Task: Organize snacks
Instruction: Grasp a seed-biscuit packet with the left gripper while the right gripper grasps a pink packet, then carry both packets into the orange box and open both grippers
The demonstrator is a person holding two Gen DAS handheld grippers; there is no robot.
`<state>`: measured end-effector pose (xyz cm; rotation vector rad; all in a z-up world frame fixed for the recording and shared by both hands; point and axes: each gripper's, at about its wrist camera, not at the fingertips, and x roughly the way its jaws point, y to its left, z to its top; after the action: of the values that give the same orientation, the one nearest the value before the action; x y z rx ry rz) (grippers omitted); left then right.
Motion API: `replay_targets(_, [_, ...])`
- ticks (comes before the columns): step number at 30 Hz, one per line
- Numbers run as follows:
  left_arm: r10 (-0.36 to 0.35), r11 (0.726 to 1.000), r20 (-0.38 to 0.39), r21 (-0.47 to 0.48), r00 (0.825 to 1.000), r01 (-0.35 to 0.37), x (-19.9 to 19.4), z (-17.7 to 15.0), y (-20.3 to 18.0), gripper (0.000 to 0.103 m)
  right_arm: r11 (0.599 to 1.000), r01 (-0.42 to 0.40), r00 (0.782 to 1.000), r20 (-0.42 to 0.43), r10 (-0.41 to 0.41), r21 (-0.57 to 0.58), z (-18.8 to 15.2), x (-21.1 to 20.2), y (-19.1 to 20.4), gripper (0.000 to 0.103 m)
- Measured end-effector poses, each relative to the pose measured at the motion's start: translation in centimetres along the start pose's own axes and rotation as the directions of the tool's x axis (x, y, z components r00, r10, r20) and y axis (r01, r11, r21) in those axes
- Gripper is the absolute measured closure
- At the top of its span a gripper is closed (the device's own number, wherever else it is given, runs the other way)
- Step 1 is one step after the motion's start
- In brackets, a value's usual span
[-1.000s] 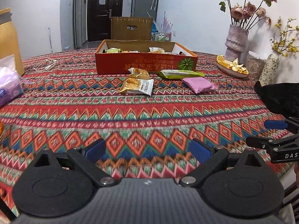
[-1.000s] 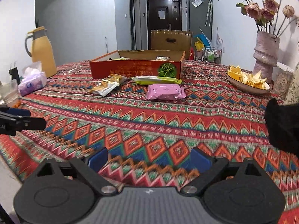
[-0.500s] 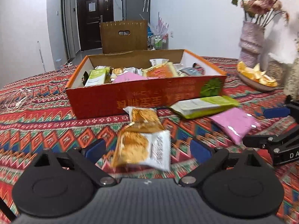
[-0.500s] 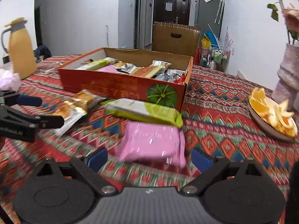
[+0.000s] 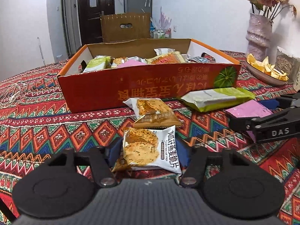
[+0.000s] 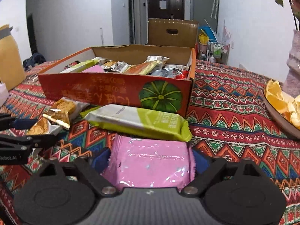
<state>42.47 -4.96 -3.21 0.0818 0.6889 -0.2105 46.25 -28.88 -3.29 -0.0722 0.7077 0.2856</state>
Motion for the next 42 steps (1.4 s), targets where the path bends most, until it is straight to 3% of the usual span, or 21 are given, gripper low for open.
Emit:
replay_targets(2, [-0.025,1.000,-0.012,-0.016,1.000,0.025,-0.6,0.0,0.0,0.047,1.000,-0.012,1.000,0.002,0.012,0.004,0.0,-0.5,0.1,0.032])
replay_targets(5, [-0.036,0.999,-0.026,-0.013,0.999,0.035,-1.5,-0.4,-0.7,0.053,1.000,-0.026,1.000,-0.009,0.026,-0.007,-0.1,-1.4,0.2,0.036])
replay_targets(15, [-0.062,0.993,-0.012,-0.098,0.998,0.061,-10.0,-3.9,-2.1,0.054,0.999,-0.047,0.999,0.000,0.047,-0.002,-6.1,-10.0,2.8,0.036])
replay_targets(27, [-0.097,0.993,0.074,-0.064,0.993,0.102,-18.7,-5.9,-4.4,0.054,0.998,-0.057,0.996,0.075,0.055,0.019,-11.1,-19.1,5.1,0.036])
replay_targets(31, [-0.110,0.991,0.103,-0.060,0.989,0.117,-19.7,-5.1,-4.3,0.054,0.998,-0.066,0.992,0.111,0.064,0.010,-10.7,-20.1,5.2,0.036])
replay_targets(35, [-0.115,0.992,0.153,-0.043,0.982,0.122,-19.6,-2.4,-3.2,0.054,0.997,-0.066,0.987,0.142,0.071,-0.033,-8.6,-20.0,5.0,0.036])
replay_targets(38, [-0.106,0.992,0.210,-0.038,0.972,0.117,-18.3,0.5,-1.8,0.054,0.995,-0.058,0.981,0.182,0.071,-0.075,-5.8,-19.2,4.2,0.036])
replay_targets(42, [-0.075,0.991,0.224,-0.093,0.972,0.098,-14.2,5.4,0.8,0.054,0.994,-0.029,0.974,0.222,0.052,-0.106,-0.5,-16.4,2.5,0.036])
